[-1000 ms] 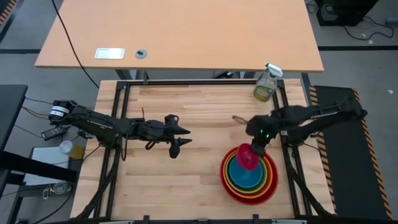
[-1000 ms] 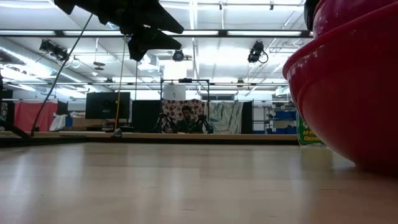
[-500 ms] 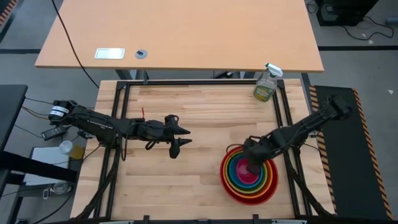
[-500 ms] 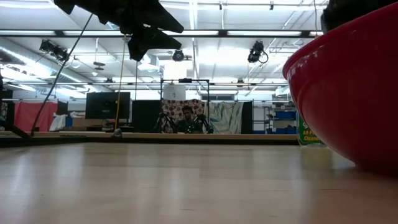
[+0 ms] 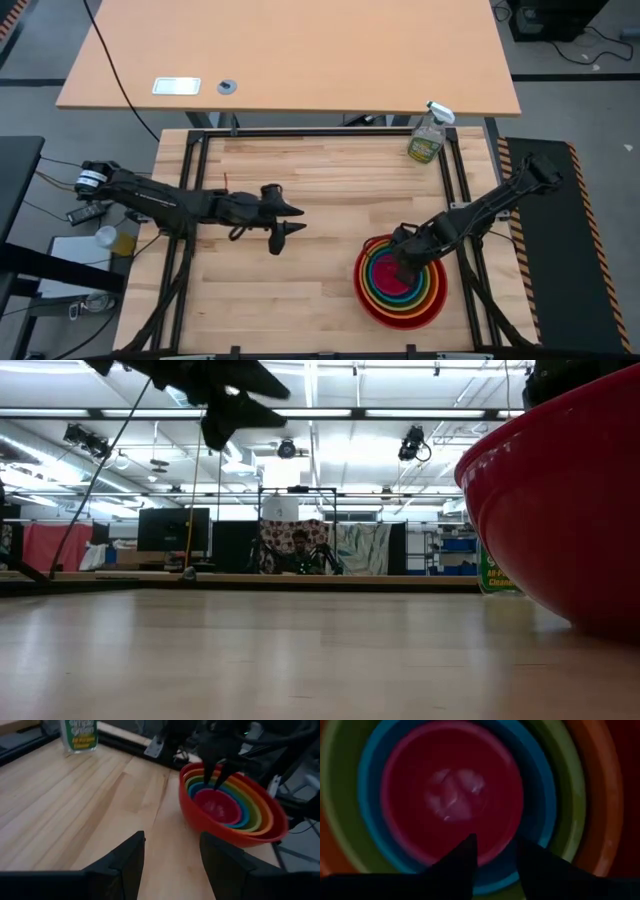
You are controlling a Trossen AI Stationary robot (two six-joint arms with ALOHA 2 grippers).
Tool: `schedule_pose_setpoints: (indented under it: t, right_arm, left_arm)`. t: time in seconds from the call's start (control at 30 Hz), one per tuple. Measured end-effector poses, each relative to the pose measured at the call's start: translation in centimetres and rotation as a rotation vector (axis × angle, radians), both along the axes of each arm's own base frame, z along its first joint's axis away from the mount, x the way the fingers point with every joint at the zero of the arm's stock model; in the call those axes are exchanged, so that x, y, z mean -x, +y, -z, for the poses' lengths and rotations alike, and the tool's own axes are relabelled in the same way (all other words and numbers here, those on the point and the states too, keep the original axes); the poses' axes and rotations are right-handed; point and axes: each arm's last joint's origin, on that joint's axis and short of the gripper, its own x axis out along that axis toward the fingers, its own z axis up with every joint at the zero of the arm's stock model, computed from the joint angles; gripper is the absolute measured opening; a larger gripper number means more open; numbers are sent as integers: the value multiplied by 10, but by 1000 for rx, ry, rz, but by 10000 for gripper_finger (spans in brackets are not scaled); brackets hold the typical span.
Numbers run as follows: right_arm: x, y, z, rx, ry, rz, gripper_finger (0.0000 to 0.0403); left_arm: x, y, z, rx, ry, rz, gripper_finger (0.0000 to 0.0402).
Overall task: Nest bowls inside each other
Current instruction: Return to Home Position
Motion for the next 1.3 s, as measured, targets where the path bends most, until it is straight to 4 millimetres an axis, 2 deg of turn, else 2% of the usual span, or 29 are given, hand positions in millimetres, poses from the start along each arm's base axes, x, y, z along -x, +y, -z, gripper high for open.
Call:
schedule_pose_setpoints:
  t: [0.17,0.4,0.5,0.73,0.83,1.03,1.3]
  right_arm:
    - [9,-8,-17,-39,-69,30,156]
    - [34,-32,-57,67,-369,163,151]
    - [49,-46,-74,111,-503,228,146]
    - [88,-80,-103,183,-753,387,136]
    - [105,-91,-104,192,-812,437,134]
    - [131,-104,-94,195,-965,566,130]
    - [137,-109,-63,168,-1135,671,129]
  left_arm:
    - [22,1,-23,-19,-64,20,192]
    - [63,14,-44,-90,-92,5,192]
    - [83,22,-39,-75,-131,-23,192]
    - [124,36,-10,51,-254,-133,192]
    - [139,41,-4,76,-335,-192,192]
    - [165,47,9,106,-458,-290,192]
    - [181,50,39,213,-558,-328,192]
